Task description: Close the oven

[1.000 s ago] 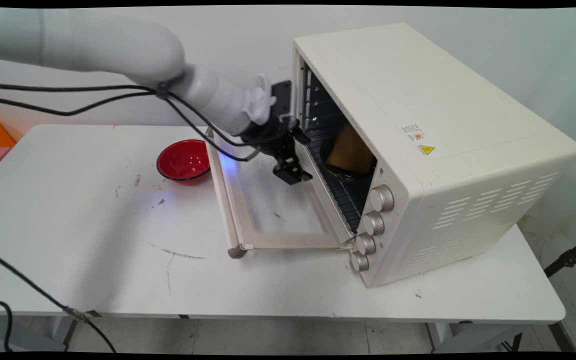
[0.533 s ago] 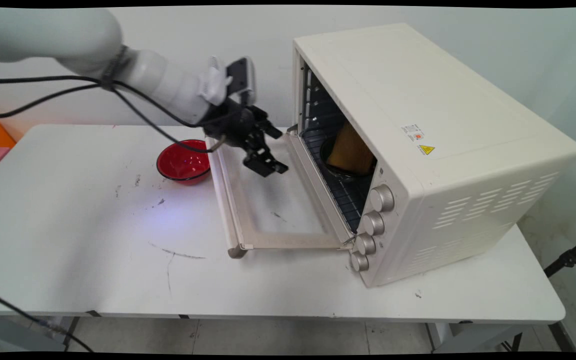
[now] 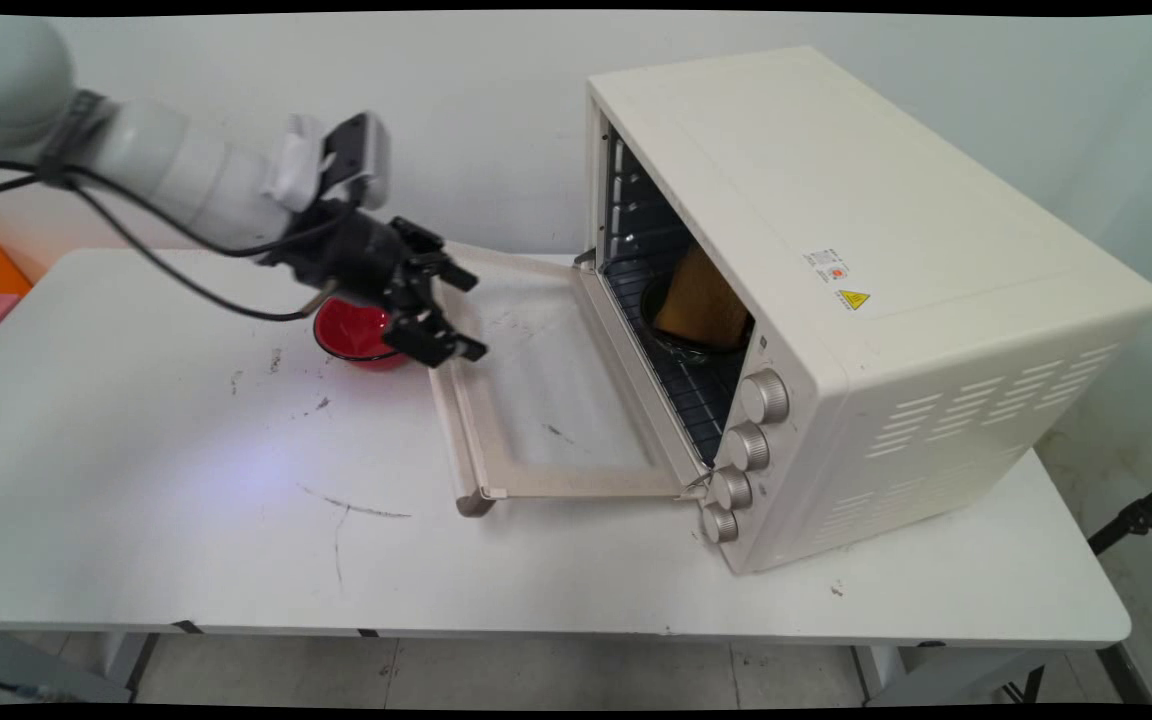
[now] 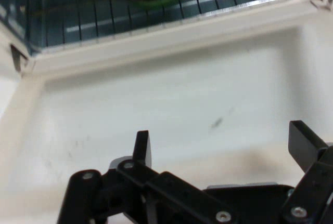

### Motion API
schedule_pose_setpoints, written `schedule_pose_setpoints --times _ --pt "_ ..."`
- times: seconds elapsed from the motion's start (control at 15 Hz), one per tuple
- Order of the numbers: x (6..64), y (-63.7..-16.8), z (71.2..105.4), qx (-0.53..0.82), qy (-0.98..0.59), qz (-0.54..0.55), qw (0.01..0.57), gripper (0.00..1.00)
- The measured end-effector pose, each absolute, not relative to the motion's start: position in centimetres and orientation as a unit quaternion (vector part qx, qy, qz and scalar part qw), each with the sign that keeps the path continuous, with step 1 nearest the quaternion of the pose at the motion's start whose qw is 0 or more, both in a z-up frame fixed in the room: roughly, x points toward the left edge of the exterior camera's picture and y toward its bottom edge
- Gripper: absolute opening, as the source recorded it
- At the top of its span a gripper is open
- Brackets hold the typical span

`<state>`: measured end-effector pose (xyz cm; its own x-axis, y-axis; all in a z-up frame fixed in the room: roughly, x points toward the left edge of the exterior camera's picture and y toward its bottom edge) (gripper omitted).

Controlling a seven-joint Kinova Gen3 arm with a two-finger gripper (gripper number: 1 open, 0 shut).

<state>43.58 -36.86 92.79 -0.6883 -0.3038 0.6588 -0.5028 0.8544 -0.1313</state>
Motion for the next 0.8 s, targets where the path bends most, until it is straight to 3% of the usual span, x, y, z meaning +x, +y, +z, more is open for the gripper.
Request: schedule_pose_setpoints --times 0.8 --pt "50.5 -32.1 89.5 0.233 -0.915 0.142 0.298 1.00"
